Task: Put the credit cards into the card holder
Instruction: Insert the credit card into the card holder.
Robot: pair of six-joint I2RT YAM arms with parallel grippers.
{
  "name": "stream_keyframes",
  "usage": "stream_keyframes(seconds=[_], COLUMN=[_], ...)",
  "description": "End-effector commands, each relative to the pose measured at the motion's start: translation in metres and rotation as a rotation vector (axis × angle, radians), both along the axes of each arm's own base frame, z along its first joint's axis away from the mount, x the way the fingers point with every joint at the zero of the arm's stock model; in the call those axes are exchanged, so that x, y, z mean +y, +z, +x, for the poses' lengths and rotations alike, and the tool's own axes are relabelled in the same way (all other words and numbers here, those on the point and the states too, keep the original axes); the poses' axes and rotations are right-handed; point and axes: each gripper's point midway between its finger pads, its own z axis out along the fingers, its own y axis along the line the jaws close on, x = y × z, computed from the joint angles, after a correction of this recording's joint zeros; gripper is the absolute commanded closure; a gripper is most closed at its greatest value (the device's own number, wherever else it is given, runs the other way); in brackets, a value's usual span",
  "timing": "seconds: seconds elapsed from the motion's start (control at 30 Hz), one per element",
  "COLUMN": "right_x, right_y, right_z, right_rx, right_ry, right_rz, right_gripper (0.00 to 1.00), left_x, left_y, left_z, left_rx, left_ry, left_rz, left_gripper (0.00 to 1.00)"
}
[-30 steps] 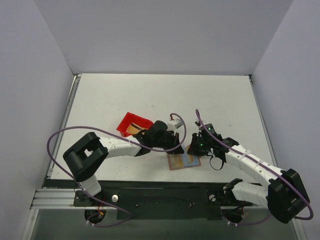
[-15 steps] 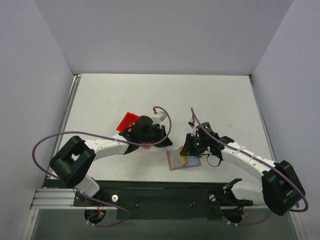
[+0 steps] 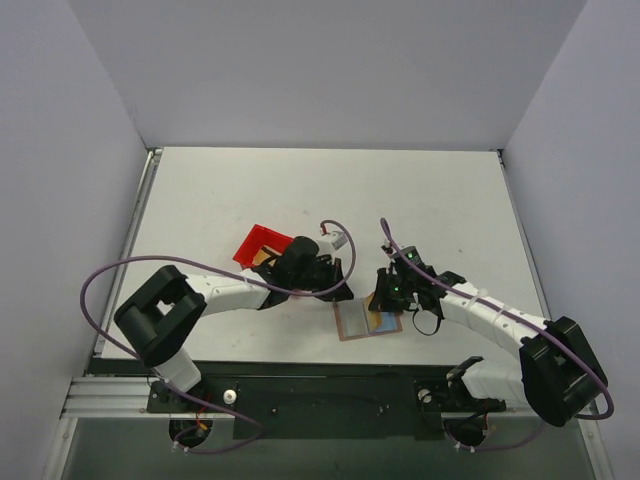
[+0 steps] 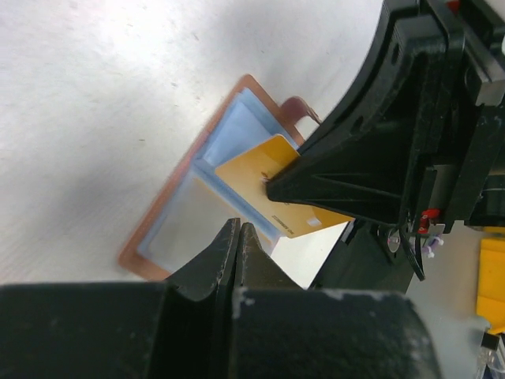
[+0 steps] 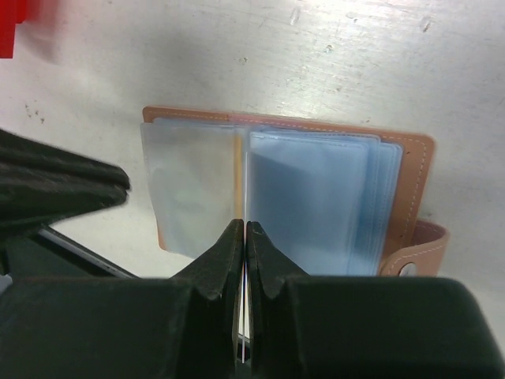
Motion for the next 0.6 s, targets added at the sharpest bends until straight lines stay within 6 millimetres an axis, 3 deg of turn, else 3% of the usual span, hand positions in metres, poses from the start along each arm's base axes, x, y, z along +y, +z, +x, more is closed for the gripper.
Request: stream_keyframes(seconds=[0.0,0.1,0.3,0.57], right_x=[-0.006,-0.008,-0.018,-0.037], right_y=[0.005,0.005,0.002,-0.005], right_z=[0.008,0.009,0.009,0.009], right_rx=[-0.025,-0.028,-0.031,-0.031], right_ry=[-0.034,-0.044,-0.071,-0.086], right_rz=[-0.035,-0.041,-0.066,-0.171], right_gripper=[1.00,1.00,1.00,1.00], left_x=[-0.031,-0.037,-0.019,-0.007], left_y=[0.009,-0.007,-0.049,-0.074], left_z=[-0.009,-0.020,-0.025,-0.030], left_rx=[-0.040,-0.009,0.068,0.106], left_ry=[-0.082,-0.103,-0.049,-0.026], left_rz=[-0.028,-0.001,0.086,0.143], left_gripper=[1.00,1.00,1.00,1.00])
